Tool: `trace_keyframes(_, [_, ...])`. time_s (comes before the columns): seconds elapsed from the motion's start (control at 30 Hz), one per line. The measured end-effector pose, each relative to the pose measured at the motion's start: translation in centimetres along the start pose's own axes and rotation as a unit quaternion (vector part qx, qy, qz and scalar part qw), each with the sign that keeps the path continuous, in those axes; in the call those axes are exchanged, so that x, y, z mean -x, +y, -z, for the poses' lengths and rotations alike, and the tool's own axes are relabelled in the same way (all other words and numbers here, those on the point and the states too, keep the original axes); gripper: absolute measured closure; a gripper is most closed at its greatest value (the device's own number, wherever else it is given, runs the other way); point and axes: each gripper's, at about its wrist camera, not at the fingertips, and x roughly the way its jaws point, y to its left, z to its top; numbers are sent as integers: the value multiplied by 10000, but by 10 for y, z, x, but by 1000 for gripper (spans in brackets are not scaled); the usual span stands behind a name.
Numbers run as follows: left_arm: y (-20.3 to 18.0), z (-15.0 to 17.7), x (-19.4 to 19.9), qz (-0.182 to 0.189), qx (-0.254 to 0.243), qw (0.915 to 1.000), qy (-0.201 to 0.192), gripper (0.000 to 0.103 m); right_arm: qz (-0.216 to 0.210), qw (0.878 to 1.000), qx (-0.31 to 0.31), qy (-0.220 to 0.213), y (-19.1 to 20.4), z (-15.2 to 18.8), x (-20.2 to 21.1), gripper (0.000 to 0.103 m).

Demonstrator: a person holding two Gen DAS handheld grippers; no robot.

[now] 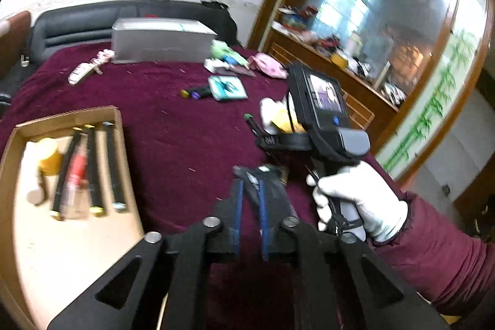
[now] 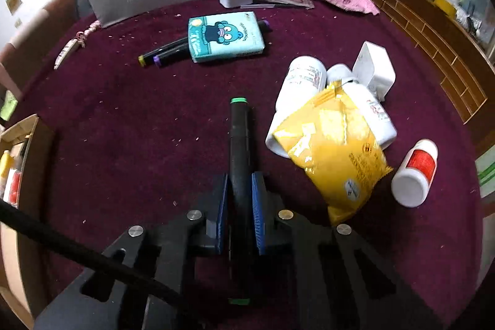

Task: Organize objects
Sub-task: 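Carry the snack bag and marker into the cardboard tray and open both grippers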

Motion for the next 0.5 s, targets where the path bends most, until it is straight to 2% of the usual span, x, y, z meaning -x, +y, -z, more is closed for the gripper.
trace_keyframes(0.03, [-4, 1, -8, 39, 26, 9999, 121, 73, -118, 9999, -86, 33, -5, 3, 2, 91])
trace_keyframes(0.1, [-10, 4, -30, 105, 142, 9988, 448, 64, -339, 9990, -258, 94, -14, 6, 7, 91])
trace_keyframes(0.2, [-10, 7, -60, -12, 411, 9956, 845, 64, -772, 9955, -541, 119, -28, 15, 19, 91])
trace_keyframes(0.27, [-8, 6, -76, -157, 541, 9938, 964, 65, -1030, 9925, -654, 124, -38, 22, 29, 91])
trace_keyframes(0.33, [-11, 5, -91, -254, 572, 9924, 1056, 57, -1223, 9903, -659, 88, -44, 29, 38, 91])
trace_keyframes(0.4, [-19, 2, -107, -360, 489, 9913, 1165, 55, -1281, 9897, -631, 70, -46, 35, 44, 91])
trace_keyframes(0.5, [-39, 4, -136, -592, 86, 9886, 1384, 55, -1447, 9872, -670, 79, -50, 42, 48, 91])
